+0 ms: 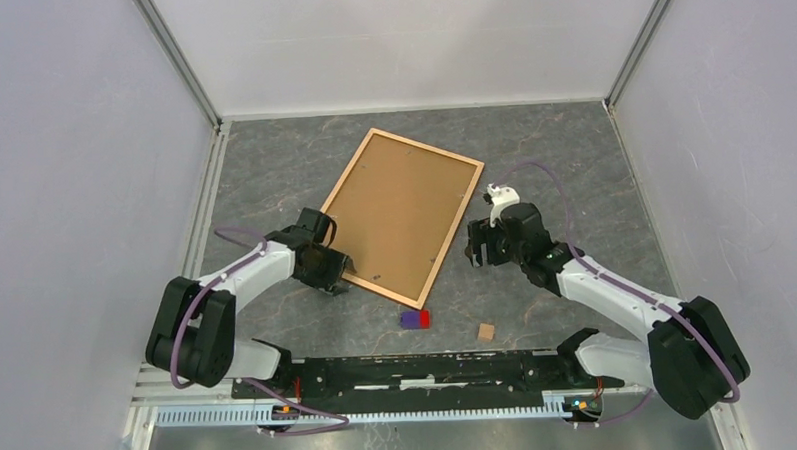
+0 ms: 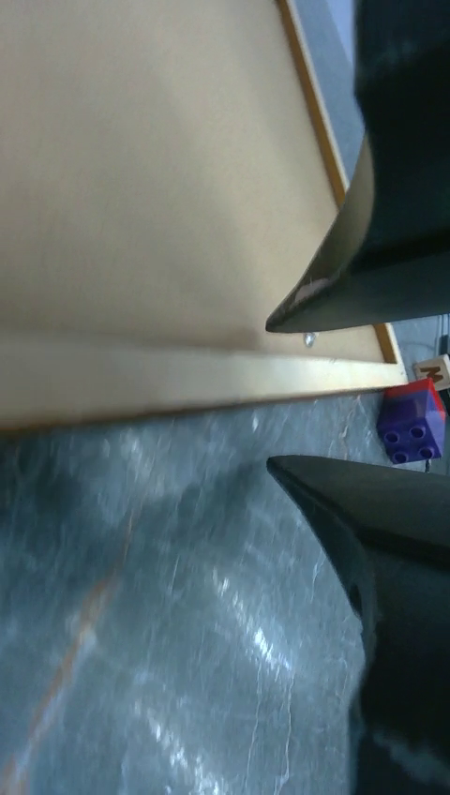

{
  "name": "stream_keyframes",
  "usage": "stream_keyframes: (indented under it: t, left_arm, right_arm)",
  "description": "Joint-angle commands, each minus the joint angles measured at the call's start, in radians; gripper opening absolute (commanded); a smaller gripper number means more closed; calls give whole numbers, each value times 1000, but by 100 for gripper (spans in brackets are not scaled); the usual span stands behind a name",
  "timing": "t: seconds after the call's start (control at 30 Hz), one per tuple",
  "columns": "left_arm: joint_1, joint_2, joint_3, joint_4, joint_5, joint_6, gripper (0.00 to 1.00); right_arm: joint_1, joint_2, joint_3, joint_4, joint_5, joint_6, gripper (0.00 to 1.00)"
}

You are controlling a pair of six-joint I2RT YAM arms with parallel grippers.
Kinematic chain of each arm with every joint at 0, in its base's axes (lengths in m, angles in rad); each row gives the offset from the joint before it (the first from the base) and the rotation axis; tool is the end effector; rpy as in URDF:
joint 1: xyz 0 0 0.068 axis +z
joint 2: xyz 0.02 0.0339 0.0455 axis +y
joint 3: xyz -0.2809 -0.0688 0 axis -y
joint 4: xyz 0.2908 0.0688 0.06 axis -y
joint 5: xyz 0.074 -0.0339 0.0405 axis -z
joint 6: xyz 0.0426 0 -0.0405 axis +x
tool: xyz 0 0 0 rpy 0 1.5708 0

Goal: Put the photo into the frame

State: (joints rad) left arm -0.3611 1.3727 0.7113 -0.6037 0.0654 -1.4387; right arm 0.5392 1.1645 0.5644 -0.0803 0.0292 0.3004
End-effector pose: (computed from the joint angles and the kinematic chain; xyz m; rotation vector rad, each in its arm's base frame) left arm 0.2480 -0.0966 0.1465 -1.5128 2.5599 -0.4193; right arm 0.2353 0.1394 0.1835 -0.2563 2.2701 0.4138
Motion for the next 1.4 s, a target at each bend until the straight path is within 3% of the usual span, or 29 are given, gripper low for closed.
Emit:
stream_keyframes:
  t: [0.0, 0.27, 0.4, 0.5, 0.73, 0.87, 1.17, 1.27, 1.37]
  left_arm:
    - [-5, 10, -65, 91, 12, -102, 49]
    - [-4, 101, 12, 41, -91, 38, 25]
    - [10, 239, 156, -30, -145, 338, 2]
    - [10, 302, 247, -83, -242, 532, 2]
    - [16, 393, 363, -108, -293, 873, 2]
    - [17, 409, 398, -111, -237, 980, 2]
    - [-12, 354, 447, -162, -297, 1182, 2]
    - [-15, 369, 480, -157, -256, 1210, 2]
    - [-28, 373, 499, -151, -258, 1232, 2]
  right_arm:
    - [-20, -37, -39, 38, -6, -3, 80]
    - [-34, -13, -18, 23, -9, -4, 79]
    - [-56, -27, -10, 14, 18, -16, 79]
    - [-96, -32, 6, 1, 26, -38, 79]
    - [-202, -4, 70, -20, 23, -80, 79]
    - [-234, 41, 109, -6, 10, -93, 80]
    - [-299, 230, 285, -44, -62, -186, 84]
    - [-319, 325, 345, -52, -114, -246, 84]
    - [-338, 409, 413, -101, -62, -290, 83]
